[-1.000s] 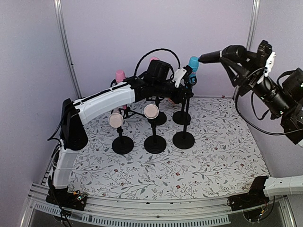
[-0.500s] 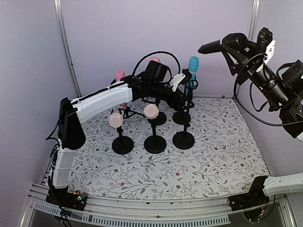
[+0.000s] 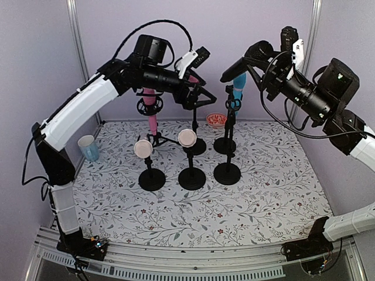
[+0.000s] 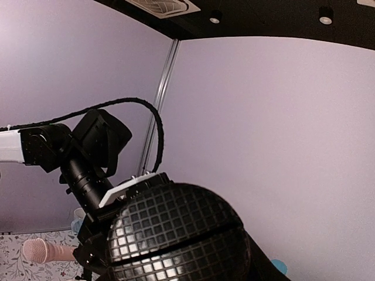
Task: Remove the microphone from the stand
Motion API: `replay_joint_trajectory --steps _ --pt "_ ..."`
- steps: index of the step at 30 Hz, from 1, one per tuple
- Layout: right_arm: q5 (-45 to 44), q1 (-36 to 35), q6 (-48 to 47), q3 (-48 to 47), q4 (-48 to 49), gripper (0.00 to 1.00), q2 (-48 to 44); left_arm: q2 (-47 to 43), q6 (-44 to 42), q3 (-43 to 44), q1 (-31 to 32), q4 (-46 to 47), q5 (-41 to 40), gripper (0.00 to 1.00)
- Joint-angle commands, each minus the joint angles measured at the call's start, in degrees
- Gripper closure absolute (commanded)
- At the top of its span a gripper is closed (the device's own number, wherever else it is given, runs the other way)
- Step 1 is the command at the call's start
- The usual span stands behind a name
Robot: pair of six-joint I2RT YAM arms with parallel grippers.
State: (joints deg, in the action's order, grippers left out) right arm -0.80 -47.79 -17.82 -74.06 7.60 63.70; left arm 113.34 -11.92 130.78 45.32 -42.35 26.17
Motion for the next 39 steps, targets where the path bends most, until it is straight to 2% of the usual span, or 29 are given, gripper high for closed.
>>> replay_joint_trajectory --steps 1,7,11,19,22,24,26,27,28,29,30,35,37,39 --pt "5.90 0.93 8.51 -4.90 0.62 1.00 2.82 -5.76 -7.05 2.08 -0.39 -7.22 -0.20 0.03" --pt "15.29 1.15 16.63 -10.06 0.35 1.00 9.53 -10.13 -12.42 0.83 -0.41 -10.01 -2.15 0.11" --pt "21.11 1.21 22.92 -10.78 5.00 1.00 13.11 -12.53 -13.50 -1.06 -0.39 -11.17 -1.37 0.15" --pt "28.43 1.18 30.44 -12.77 11.37 1.00 18.79 -14.98 -15.42 -4.63 -0.39 -10.82 -2.53 0.38" --pt "30.18 1.16 32.01 -13.22 12.35 1.00 20.04 -15.50 -15.63 -5.63 -0.32 -10.35 -4.03 0.43" --pt "31.00 1.12 32.38 -13.41 12.59 1.00 20.44 -15.90 -16.00 -6.40 -0.34 -9.92 -5.12 0.53" --pt "31.32 1.12 32.29 -13.39 12.61 1.00 20.45 -16.64 -16.37 -7.07 -0.45 -9.50 -6.09 0.72" --pt "31.34 1.12 32.18 -13.39 12.61 1.00 20.39 -16.85 -16.42 -7.44 -0.57 -9.20 -6.57 0.79" --pt "31.29 1.07 31.95 -13.27 12.60 0.95 20.26 -17.20 -16.53 -7.69 -0.96 -9.03 -6.91 0.89" --pt "31.14 1.06 31.79 -13.18 12.62 0.90 20.16 -17.37 -16.44 -7.65 -1.52 -8.78 -7.23 0.93" --pt "30.72 1.07 31.59 -12.94 12.59 0.80 19.89 -17.92 -16.39 -7.80 -2.14 -8.37 -7.43 1.00" --pt "25.86 1.11 28.53 -11.16 12.26 0.41 17.25 -20.71 -17.02 -8.57 -5.61 -8.22 -8.48 1.00" --pt "23.42 1.12 26.77 -10.43 11.46 0.29 15.78 -22.60 -18.00 -9.89 -7.10 -9.10 -9.15 1.00" --pt "20.86 1.12 24.78 -9.60 10.50 0.23 14.00 -25.22 -18.82 -12.64 -9.58 -10.11 -9.12 1.00"
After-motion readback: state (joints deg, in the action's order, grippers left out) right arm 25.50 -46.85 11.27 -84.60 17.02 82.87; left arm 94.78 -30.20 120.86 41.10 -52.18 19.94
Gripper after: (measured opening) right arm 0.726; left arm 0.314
